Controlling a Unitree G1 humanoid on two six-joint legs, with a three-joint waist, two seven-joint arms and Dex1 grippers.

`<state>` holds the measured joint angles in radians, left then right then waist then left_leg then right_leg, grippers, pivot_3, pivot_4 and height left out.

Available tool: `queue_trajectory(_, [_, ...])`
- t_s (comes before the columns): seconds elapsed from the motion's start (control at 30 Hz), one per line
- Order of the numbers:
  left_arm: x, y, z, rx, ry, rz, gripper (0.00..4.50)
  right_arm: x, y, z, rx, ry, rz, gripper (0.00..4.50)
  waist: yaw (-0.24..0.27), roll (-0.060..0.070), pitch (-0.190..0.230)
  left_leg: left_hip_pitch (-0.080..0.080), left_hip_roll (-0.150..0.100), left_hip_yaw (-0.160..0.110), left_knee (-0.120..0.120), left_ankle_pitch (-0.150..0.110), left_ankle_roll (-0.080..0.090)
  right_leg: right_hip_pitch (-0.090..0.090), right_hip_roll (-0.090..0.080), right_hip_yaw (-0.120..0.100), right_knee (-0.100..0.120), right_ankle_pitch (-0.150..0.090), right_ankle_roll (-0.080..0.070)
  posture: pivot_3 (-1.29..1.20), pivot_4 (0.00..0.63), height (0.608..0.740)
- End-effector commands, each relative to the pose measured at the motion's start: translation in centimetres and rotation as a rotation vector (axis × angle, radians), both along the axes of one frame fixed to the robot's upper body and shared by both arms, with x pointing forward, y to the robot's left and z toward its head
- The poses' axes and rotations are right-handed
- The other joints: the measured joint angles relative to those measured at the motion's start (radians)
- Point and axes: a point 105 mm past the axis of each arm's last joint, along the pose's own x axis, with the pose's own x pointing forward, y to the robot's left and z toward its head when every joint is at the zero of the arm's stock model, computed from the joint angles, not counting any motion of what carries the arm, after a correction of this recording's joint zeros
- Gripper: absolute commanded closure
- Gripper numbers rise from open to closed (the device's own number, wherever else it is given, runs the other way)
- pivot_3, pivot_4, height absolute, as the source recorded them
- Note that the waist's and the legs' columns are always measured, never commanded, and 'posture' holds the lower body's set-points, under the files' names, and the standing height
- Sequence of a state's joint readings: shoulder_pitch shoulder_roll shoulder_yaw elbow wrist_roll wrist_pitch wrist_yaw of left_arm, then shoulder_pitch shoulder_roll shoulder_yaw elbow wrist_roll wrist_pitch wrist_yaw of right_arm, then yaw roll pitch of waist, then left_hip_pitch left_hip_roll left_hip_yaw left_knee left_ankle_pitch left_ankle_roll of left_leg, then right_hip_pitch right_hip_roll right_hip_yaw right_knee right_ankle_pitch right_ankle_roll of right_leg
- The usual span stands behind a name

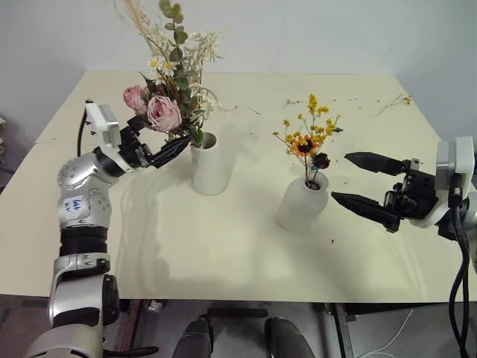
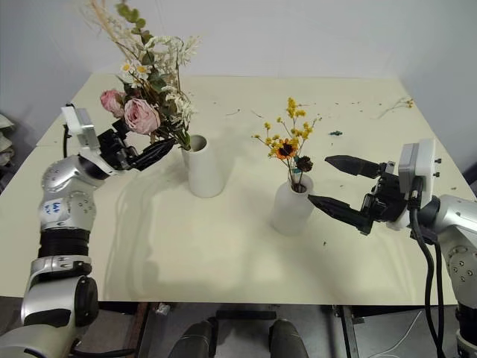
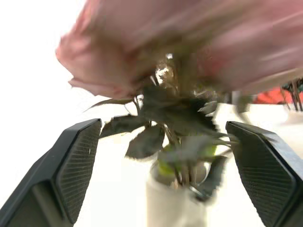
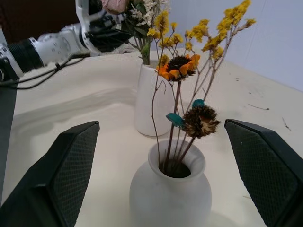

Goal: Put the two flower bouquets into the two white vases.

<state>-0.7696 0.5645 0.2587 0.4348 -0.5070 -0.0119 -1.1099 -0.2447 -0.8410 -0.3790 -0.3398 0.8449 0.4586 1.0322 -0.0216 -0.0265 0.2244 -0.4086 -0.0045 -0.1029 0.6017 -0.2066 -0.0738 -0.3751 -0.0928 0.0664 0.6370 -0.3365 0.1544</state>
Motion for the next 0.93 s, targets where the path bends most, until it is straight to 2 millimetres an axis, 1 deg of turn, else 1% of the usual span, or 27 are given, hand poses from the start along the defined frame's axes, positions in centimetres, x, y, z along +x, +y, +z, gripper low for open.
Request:
queue_trajectory(0.03, [-1.5,1.3,0.3,0.145,0.013,-0.011,0.03,-0.3,-1.7,0.9,-0.010,-0.050,-0.043,0.00,-0.002,0.000,0.000,0.000,0.000,0.000,0.000,0.000,0.000,0.000,0.000,0.000,0.000,0.000,0.000,0.00,0.150,0.740])
queue_trajectory(0.07, [-1.8,1.4,0.0,0.177,0.032,-0.017,0.03,-0.3,-2.2,0.9,-0.018,-0.052,-0.056,0.00,-0.002,0.000,0.000,0.000,0.000,0.000,0.000,0.000,0.000,0.000,0.000,0.000,0.000,0.000,0.000,0.00,0.150,0.740])
queue_trajectory(0.17, [-2.8,3.0,-0.9,0.264,0.089,-0.012,0.03,0.0,-4.0,0.9,-0.058,-0.098,-0.118,0.00,-0.003,0.000,0.000,0.000,0.000,0.000,-0.002,0.000,0.000,0.000,0.000,0.000,-0.001,0.000,0.000,0.00,0.150,0.740])
queue_trajectory(0.2, [-3.2,3.8,-1.2,0.291,0.117,-0.008,0.03,0.0,-4.6,0.7,-0.076,-0.105,-0.143,0.00,-0.004,0.000,0.000,0.001,0.000,0.000,-0.003,0.000,0.000,0.000,0.000,0.000,-0.001,0.000,-0.001,0.00,0.150,0.740])
queue_trajectory(0.23, [-3.5,4.2,-1.5,0.307,0.134,-0.008,0.03,0.0,-5.2,0.4,-0.088,-0.108,-0.158,0.00,-0.005,0.000,0.000,0.001,0.000,0.000,-0.003,0.000,0.000,0.000,0.000,0.000,-0.001,-0.001,-0.001,0.00,0.150,0.740])
queue_trajectory(0.37, [-5.5,5.2,-2.7,0.361,0.251,-0.045,0.03,-1.2,-7.1,-0.7,-0.137,-0.066,-0.182,0.00,-0.006,0.000,0.000,0.002,0.001,0.000,-0.007,0.000,0.000,-0.001,0.000,0.000,-0.002,-0.002,-0.003,0.00,0.150,0.740])
queue_trajectory(0.43, [-5.9,5.8,-2.9,0.379,0.267,-0.025,0.03,-1.5,-8.1,-1.0,-0.179,-0.056,-0.201,0.00,-0.006,0.000,0.000,0.002,0.001,0.000,-0.008,0.000,0.000,-0.001,0.000,0.000,-0.002,-0.002,-0.003,0.00,0.150,0.740])
queue_trajectory(0.53, [-6.0,5.9,-2.9,0.376,0.256,-0.006,0.03,-1.2,-8.2,-0.9,-0.191,-0.036,-0.185,0.00,-0.007,0.000,0.000,0.002,0.001,0.001,-0.007,0.000,0.000,-0.001,0.000,0.000,-0.001,-0.002,-0.003,0.00,0.150,0.740])
queue_trajectory(0.57, [-6.0,5.6,-2.9,0.372,0.256,-0.012,0.03,-1.1,-8.3,-0.9,-0.195,-0.032,-0.175,0.00,-0.008,0.000,0.000,0.003,0.001,0.001,-0.007,0.000,0.000,0.000,0.000,0.000,-0.001,-0.001,-0.004,0.00,0.150,0.740])
queue_trajectory(0.63, [-6.3,5.1,-3.2,0.373,0.259,-0.033,0.03,-0.3,-8.1,-1.0,-0.207,-0.044,-0.162,0.00,-0.010,0.000,0.000,0.004,0.001,0.001,-0.007,0.001,0.000,0.000,0.000,0.000,-0.002,-0.001,-0.005,0.00,0.150,0.740])
queue_trajectory(0.77, [-7.2,4.5,-3.9,0.374,0.281,-0.056,0.03,1.0,-7.9,-1.0,-0.195,-0.062,-0.147,0.00,-0.011,0.001,0.000,0.004,0.002,0.002,-0.007,0.001,-0.001,0.000,0.000,0.000,-0.002,0.000,-0.005,0.00,0.150,0.740])
queue_trajectory(0.93, [-7.4,4.4,-3.5,0.355,0.246,-0.023,0.03,2.0,-8.5,-1.2,-0.226,-0.052,-0.141,0.00,-0.008,0.001,0.000,0.003,0.002,0.002,-0.008,0.000,0.000,-0.001,0.000,0.000,-0.002,0.000,-0.005,0.00,0.150,0.740])
